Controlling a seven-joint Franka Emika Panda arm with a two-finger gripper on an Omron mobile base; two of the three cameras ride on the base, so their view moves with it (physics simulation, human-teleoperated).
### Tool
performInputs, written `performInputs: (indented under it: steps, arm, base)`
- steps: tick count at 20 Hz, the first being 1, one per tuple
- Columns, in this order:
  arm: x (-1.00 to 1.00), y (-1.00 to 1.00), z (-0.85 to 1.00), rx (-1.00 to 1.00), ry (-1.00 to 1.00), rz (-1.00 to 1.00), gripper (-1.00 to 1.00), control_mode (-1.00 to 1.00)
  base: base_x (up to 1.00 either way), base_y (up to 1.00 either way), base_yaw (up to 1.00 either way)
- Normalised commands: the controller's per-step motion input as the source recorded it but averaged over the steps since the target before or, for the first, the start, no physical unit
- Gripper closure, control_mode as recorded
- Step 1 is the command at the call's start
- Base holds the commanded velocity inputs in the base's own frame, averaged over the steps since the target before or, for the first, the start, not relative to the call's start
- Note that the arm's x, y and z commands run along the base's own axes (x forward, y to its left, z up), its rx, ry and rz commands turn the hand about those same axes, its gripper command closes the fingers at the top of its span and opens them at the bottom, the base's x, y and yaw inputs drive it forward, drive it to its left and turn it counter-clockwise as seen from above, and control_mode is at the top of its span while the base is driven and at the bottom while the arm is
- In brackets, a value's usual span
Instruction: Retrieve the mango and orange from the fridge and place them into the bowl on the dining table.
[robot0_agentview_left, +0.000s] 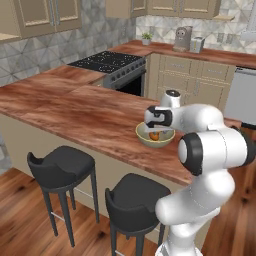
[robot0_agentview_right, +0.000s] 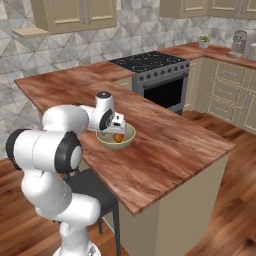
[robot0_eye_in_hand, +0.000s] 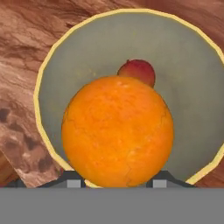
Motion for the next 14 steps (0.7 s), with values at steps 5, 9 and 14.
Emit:
performInputs:
  steps: [5,9,14]
  arm:
    - [0.42,0.0,-0.27,0.0,0.0,0.0,1.0,-1.0]
    - [0.38,0.0,-0.26,0.0,0.0,0.0,1.0,-1.0]
    - [0.34,0.0,-0.24,0.0,0.0,0.0,-1.0,-1.0]
  base:
    - [0.0,0.0,0.0]
    - [0.0,0.0,0.0]
    - [0.0,0.0,0.0]
